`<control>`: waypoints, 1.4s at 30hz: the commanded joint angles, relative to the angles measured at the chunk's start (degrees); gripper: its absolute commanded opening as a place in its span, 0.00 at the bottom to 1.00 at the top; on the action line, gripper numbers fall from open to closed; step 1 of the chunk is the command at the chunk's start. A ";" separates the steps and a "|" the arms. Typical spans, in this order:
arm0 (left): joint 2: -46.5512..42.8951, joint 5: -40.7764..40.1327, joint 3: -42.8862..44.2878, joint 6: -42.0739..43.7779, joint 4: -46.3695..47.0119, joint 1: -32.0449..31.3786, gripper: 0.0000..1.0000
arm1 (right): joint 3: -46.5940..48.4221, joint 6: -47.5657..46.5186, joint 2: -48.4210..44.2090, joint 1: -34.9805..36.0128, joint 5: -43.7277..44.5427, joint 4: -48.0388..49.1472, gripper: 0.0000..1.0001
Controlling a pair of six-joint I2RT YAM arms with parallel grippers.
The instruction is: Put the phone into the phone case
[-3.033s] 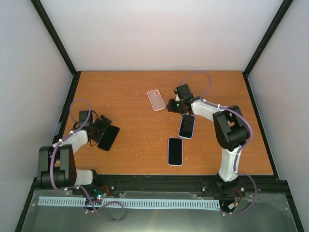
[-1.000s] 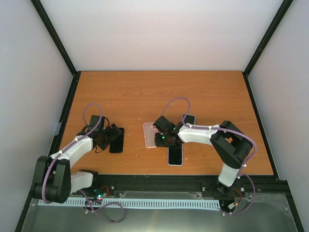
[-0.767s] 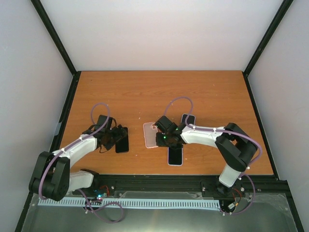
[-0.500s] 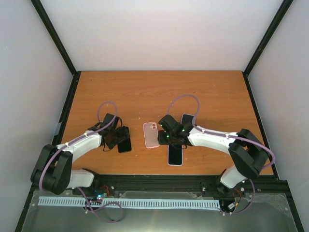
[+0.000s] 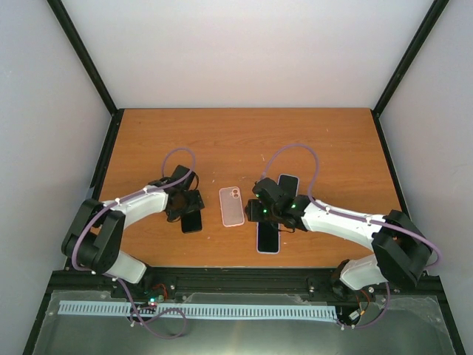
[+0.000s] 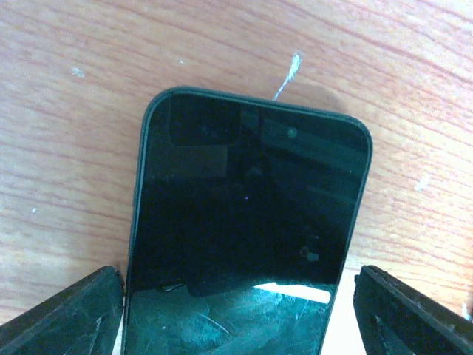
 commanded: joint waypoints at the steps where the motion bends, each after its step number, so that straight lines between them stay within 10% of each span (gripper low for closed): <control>1: 2.92 -3.54 1.73 1.55 -3.58 -0.64 0.86 | -0.93 -0.64 -1.11 0.25 2.04 1.47 0.48; 24: 8.93 -3.35 5.05 4.78 -2.90 -3.53 0.84 | -1.68 -0.41 -2.05 0.26 1.53 3.20 0.50; 42: 1.82 12.81 4.57 1.69 3.76 -3.48 0.70 | -5.70 3.29 1.37 4.59 -13.31 23.04 0.46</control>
